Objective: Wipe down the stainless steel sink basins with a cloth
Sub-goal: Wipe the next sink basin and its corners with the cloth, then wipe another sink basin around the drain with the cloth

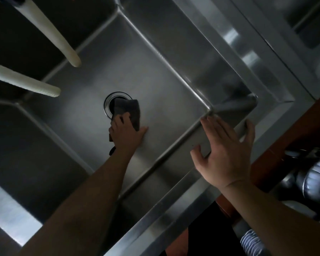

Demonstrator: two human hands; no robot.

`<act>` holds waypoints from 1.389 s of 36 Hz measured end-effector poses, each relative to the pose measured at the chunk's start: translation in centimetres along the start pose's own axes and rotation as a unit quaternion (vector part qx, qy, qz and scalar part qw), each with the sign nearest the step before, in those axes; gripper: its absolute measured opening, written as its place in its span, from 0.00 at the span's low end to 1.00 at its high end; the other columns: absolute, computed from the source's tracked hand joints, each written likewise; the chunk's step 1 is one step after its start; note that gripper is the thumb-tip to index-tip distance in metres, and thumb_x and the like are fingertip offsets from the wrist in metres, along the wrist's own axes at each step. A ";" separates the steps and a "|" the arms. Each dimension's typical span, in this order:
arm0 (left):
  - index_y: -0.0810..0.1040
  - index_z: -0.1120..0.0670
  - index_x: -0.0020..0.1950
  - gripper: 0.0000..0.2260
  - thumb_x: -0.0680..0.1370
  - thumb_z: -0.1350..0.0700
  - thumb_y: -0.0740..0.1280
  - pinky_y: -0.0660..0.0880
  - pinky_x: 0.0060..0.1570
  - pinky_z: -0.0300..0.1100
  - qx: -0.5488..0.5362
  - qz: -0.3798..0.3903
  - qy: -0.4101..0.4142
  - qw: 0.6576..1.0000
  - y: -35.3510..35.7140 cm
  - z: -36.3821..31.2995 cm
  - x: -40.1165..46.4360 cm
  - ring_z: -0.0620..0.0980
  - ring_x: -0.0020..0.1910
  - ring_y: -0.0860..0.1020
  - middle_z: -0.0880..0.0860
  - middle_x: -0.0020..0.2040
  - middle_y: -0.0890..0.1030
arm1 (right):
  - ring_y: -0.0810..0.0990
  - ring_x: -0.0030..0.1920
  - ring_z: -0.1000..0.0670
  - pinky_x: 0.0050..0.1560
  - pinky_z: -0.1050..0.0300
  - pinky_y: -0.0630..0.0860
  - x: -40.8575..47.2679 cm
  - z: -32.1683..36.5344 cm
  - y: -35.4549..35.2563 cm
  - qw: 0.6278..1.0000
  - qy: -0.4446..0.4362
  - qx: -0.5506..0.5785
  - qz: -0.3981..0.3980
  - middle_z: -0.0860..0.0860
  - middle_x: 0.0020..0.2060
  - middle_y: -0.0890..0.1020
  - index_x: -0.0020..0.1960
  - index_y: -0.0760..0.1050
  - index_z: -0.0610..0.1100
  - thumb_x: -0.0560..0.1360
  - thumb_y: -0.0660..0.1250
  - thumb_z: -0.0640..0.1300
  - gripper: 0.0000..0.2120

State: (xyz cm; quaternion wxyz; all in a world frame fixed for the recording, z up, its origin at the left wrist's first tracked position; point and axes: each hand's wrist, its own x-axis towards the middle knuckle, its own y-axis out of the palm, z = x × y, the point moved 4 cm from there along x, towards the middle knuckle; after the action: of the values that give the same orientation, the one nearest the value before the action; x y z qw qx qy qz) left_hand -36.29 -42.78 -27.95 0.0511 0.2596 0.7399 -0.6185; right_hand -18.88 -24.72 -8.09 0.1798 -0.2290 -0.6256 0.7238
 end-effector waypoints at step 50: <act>0.82 0.51 0.61 0.17 0.74 0.64 0.66 0.73 0.58 0.42 -0.206 0.093 0.127 0.966 -16.4 -20.9 -25.7 0.48 0.54 0.79 0.50 0.58 0.82 | 0.44 0.80 0.49 0.75 0.41 0.46 -1.5 -11.7 -5.3 0.950 -0.246 0.052 0.185 0.50 0.80 0.54 0.78 0.59 0.56 0.80 0.53 0.62 0.27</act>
State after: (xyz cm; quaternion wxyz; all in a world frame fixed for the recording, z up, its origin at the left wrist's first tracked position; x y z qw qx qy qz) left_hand -16.35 -33.01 1.64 0.0667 0.3877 0.8243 -0.4072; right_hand -11.25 -15.17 -4.04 -0.1053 -0.1456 -0.5589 0.8095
